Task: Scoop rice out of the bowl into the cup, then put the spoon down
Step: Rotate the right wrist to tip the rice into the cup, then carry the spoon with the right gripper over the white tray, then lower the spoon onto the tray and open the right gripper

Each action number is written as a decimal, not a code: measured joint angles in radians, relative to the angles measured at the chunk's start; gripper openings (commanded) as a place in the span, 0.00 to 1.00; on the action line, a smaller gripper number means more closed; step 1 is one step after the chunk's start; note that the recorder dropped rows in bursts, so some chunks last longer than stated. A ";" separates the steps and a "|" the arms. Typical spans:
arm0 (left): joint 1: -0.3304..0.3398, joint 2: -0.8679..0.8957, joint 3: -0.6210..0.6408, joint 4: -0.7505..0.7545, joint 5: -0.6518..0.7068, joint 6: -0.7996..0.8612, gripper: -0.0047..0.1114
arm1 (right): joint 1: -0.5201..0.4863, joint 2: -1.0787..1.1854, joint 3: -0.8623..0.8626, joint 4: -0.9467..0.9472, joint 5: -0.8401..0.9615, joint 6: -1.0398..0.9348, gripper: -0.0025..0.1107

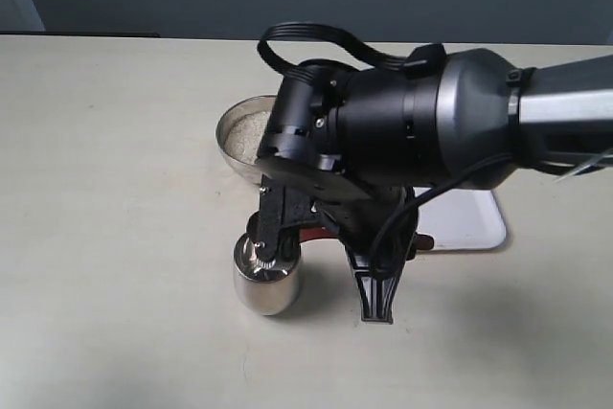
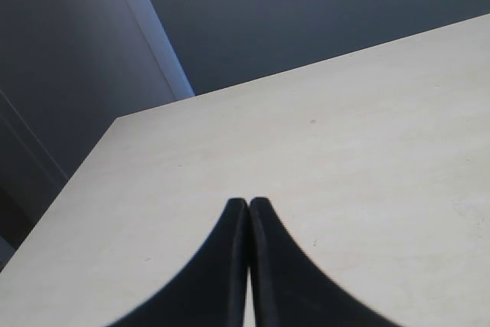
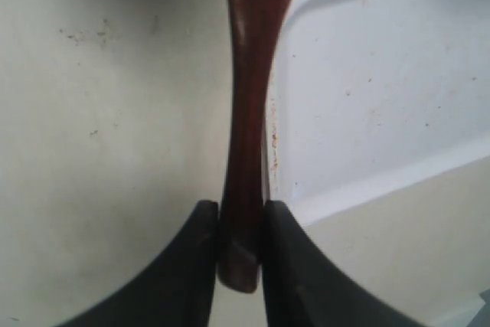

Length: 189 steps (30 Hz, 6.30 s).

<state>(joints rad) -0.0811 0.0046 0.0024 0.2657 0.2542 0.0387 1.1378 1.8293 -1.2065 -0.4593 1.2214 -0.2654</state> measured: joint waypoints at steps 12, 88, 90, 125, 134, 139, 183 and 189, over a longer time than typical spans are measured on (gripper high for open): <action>0.000 0.000 0.000 0.000 0.000 0.000 0.04 | 0.046 0.000 0.000 -0.083 -0.002 0.092 0.01; 0.000 0.000 0.000 0.000 0.000 0.000 0.04 | 0.193 -0.045 0.171 -0.348 -0.008 0.531 0.01; 0.000 0.000 0.000 0.000 0.000 0.000 0.04 | 0.167 -0.060 0.173 -0.306 -0.018 0.548 0.01; 0.000 0.000 0.000 0.000 0.000 0.000 0.04 | -0.743 0.050 0.023 0.575 -0.262 0.149 0.01; 0.000 0.000 0.000 0.000 0.000 0.000 0.04 | -0.743 0.286 -0.395 0.567 -0.015 0.130 0.01; 0.000 0.000 0.000 0.000 0.000 0.000 0.04 | -0.743 0.362 -0.506 0.574 -0.011 0.127 0.01; 0.000 0.000 0.000 0.000 0.000 0.000 0.04 | -0.675 0.427 -0.392 0.578 0.008 0.125 0.43; 0.000 0.000 0.000 0.000 0.000 0.000 0.04 | -0.675 0.421 -0.390 0.557 0.014 0.119 0.56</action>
<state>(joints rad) -0.0811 0.0046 0.0024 0.2657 0.2542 0.0387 0.4633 2.2500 -1.5962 0.0973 1.2349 -0.1464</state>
